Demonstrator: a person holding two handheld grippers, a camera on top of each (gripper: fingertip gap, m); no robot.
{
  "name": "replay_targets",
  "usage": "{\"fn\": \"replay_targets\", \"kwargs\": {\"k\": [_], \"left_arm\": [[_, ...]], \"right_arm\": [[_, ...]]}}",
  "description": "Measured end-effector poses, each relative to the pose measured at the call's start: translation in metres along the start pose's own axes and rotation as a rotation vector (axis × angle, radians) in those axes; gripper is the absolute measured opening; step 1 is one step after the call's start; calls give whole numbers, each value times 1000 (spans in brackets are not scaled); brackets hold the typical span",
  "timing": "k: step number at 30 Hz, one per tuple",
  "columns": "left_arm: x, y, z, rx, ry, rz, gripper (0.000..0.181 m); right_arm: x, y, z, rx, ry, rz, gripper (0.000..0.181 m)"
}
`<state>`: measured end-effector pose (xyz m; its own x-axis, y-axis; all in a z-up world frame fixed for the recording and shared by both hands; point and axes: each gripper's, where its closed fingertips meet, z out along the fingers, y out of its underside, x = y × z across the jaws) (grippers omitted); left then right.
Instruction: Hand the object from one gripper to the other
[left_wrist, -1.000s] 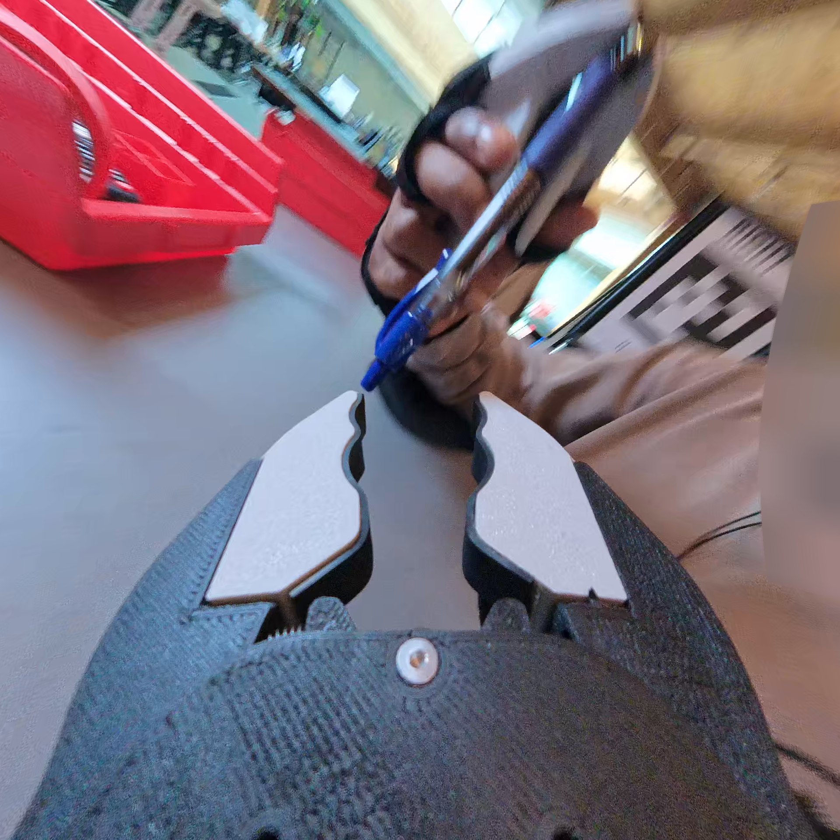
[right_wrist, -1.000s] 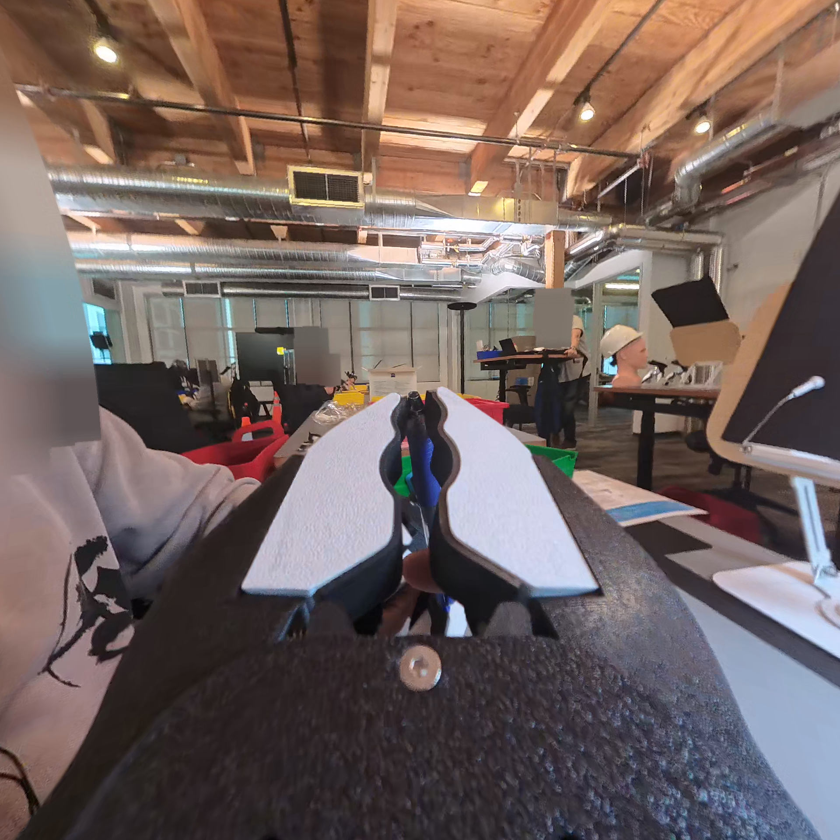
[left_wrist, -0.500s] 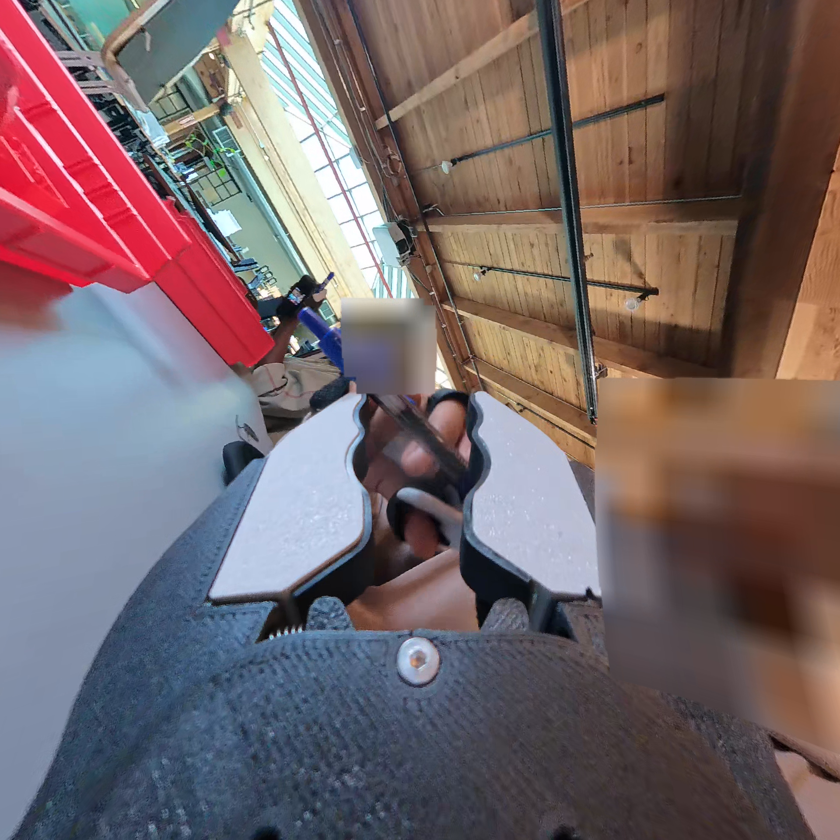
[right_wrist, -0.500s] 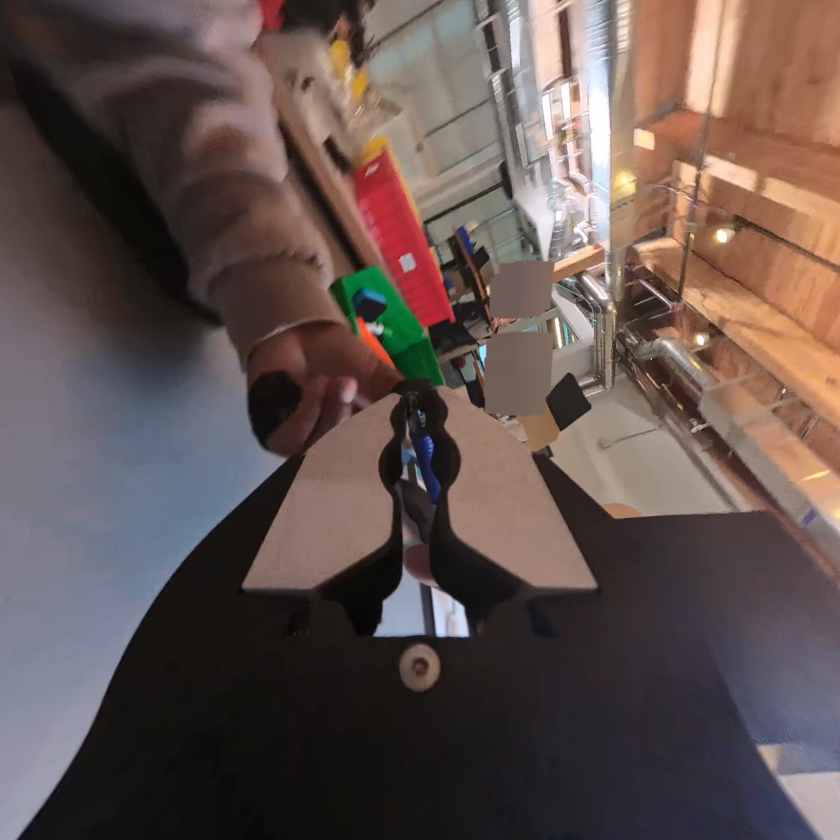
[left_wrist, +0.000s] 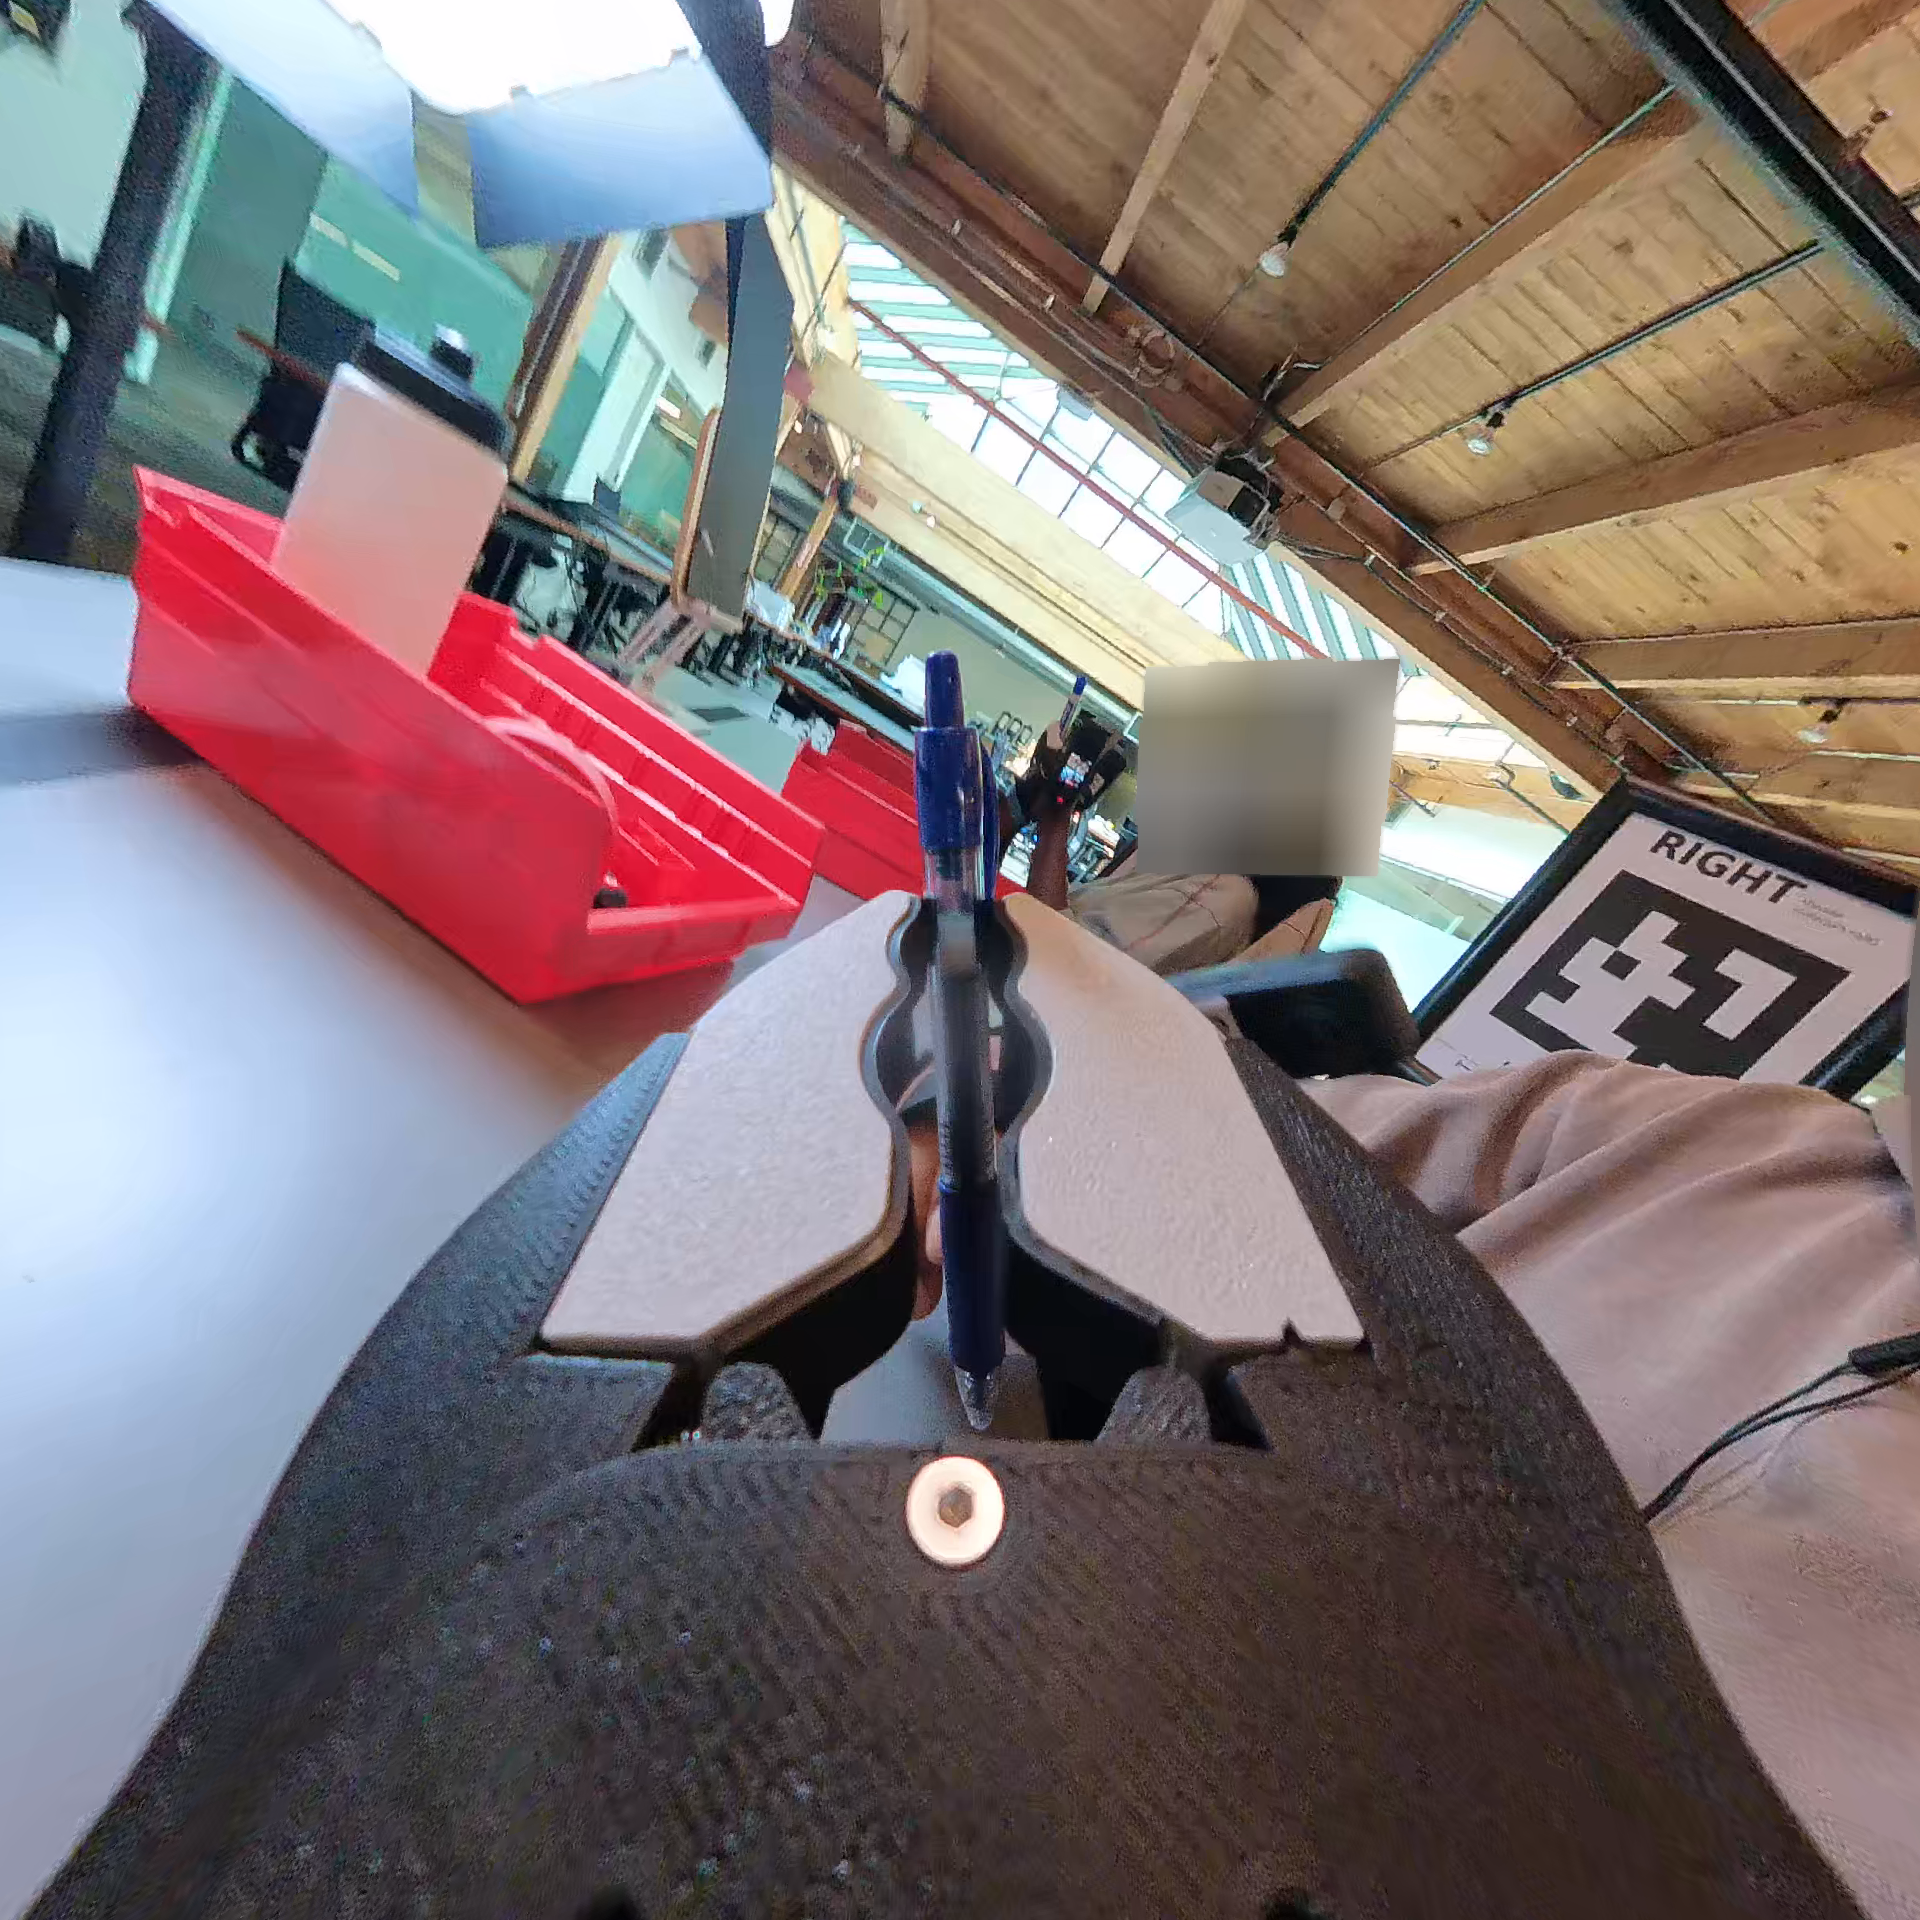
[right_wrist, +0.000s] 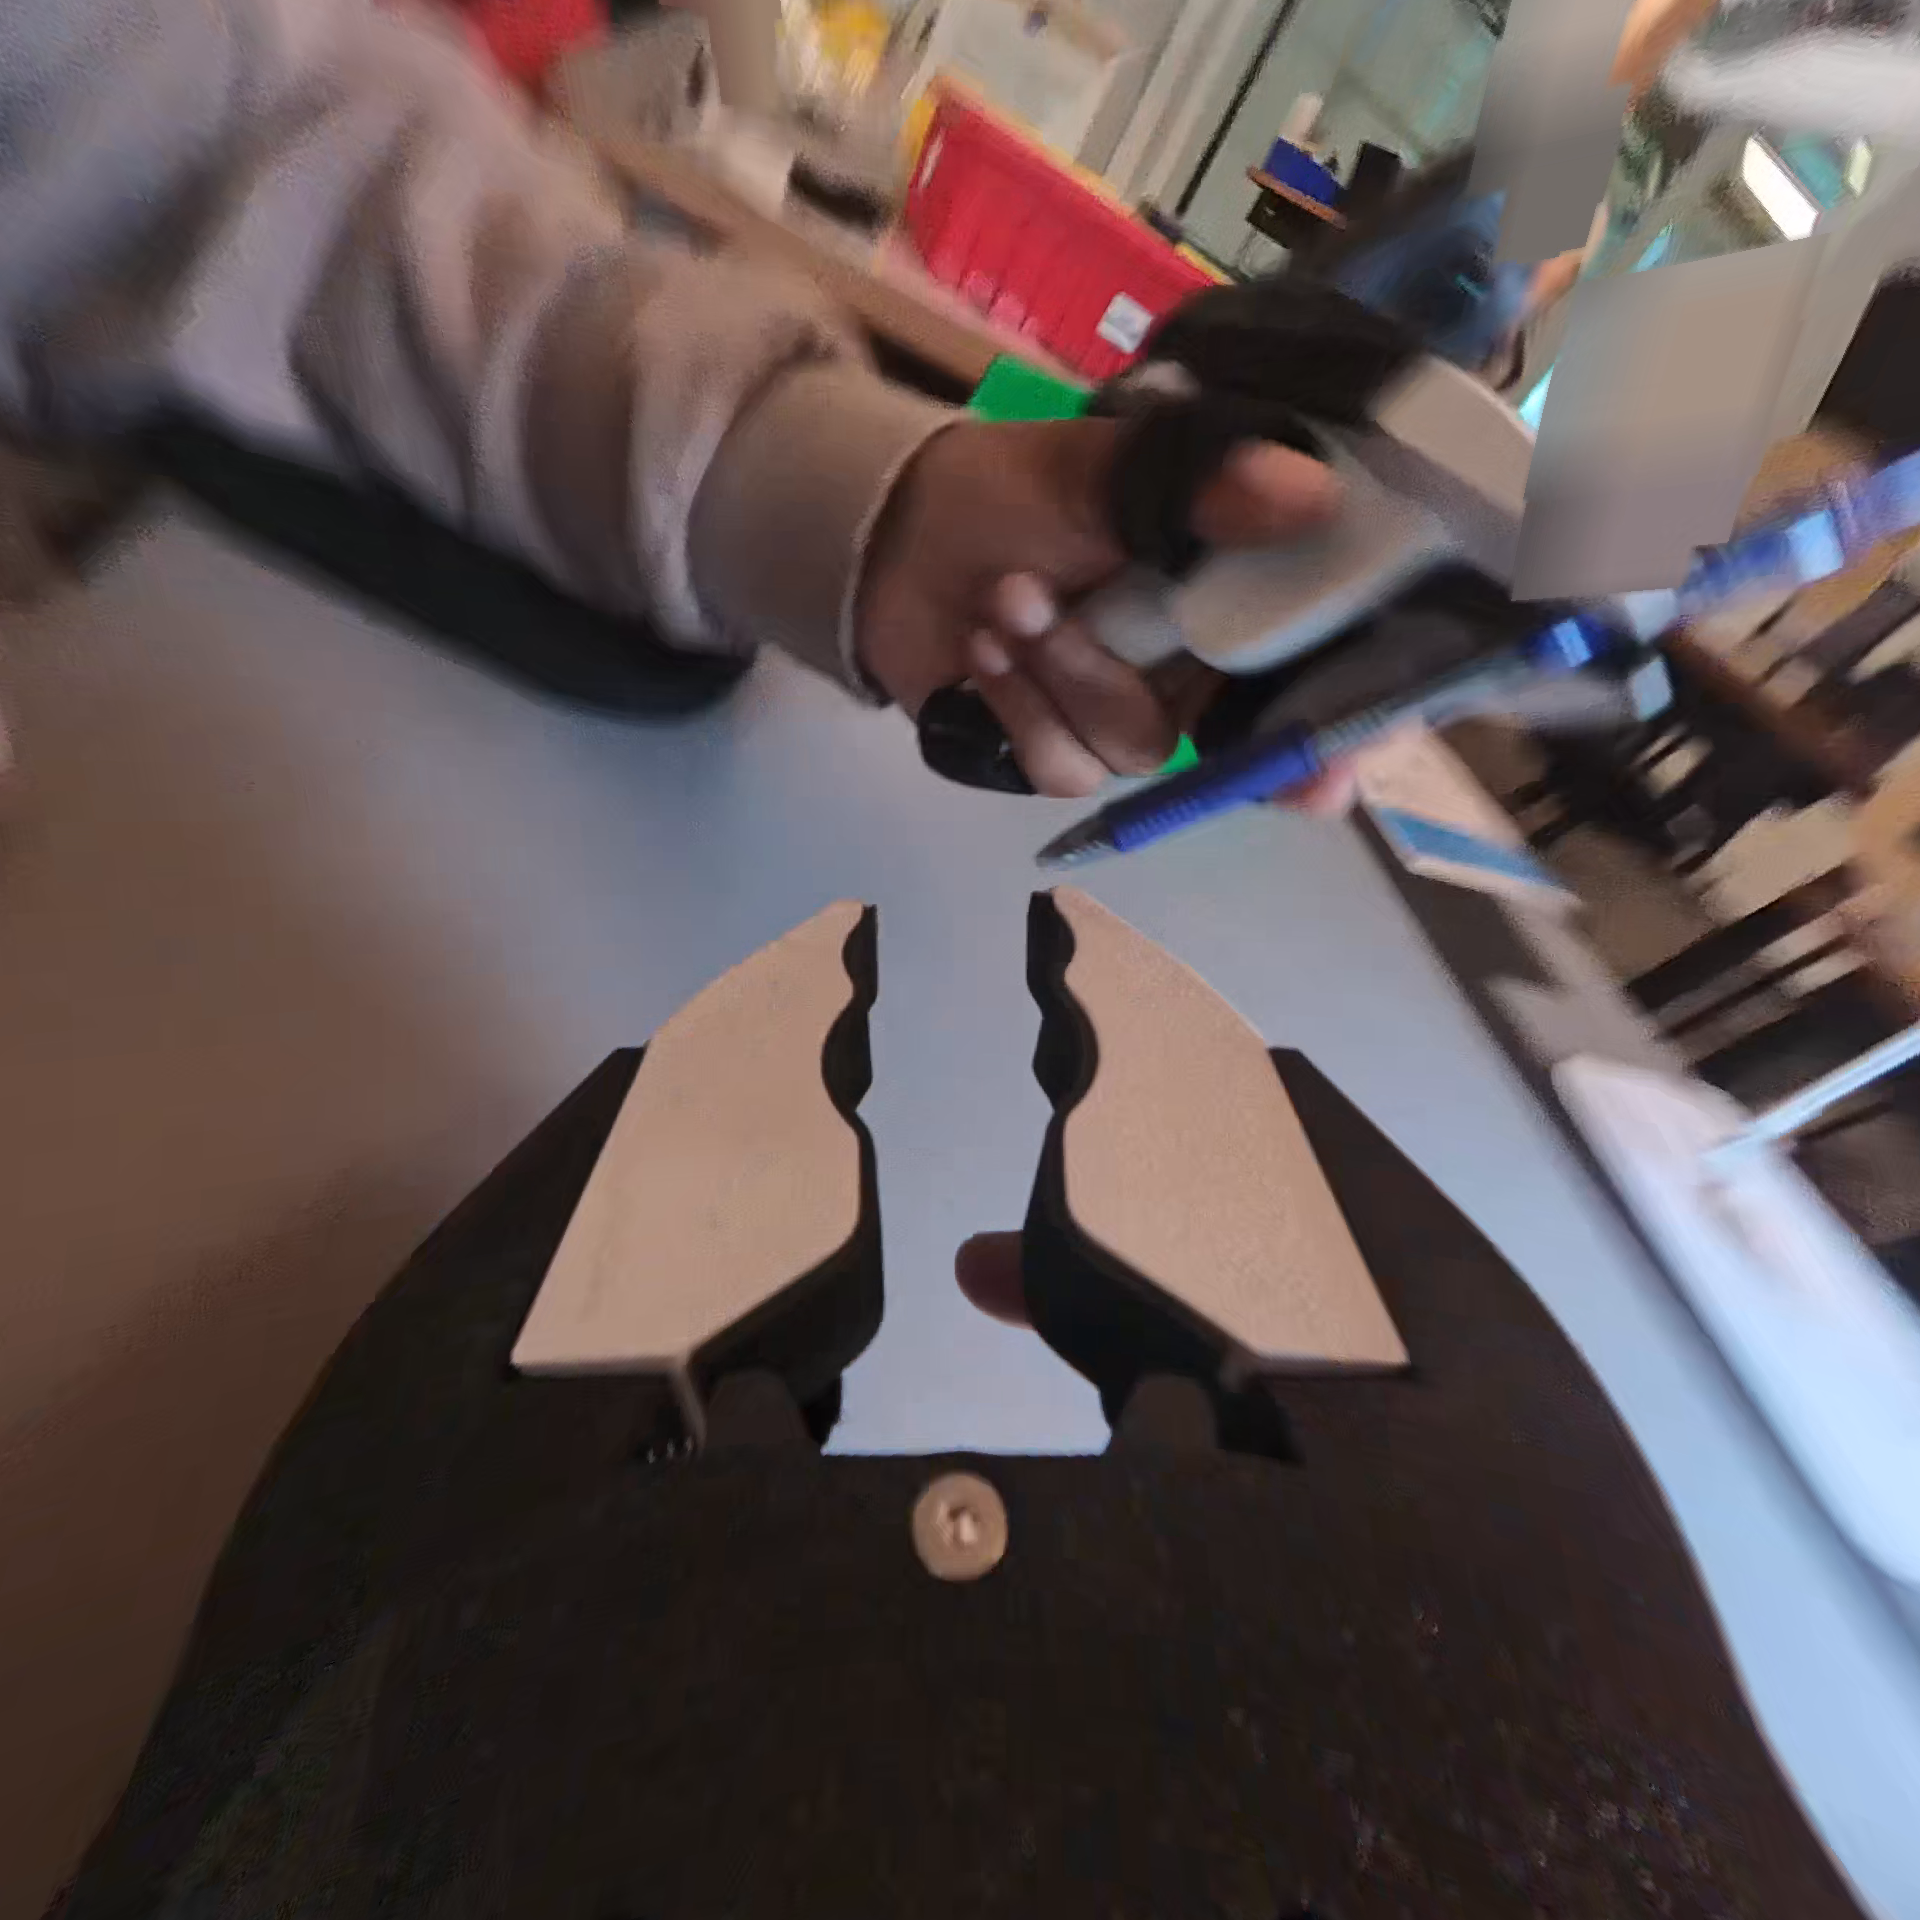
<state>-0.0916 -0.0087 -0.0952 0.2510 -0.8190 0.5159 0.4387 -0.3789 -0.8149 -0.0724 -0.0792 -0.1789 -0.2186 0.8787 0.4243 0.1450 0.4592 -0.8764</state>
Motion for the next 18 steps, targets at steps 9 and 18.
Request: {"fn": "replay_targets", "kwargs": {"k": [9,18], "left_arm": [[66,13,17,114,320,122,11],[27,0,2,21,129,162,20]], "right_arm": [[-1,-38,-12,375,-478,942,42],[64,-2,-28,159,98,470,11]]}}
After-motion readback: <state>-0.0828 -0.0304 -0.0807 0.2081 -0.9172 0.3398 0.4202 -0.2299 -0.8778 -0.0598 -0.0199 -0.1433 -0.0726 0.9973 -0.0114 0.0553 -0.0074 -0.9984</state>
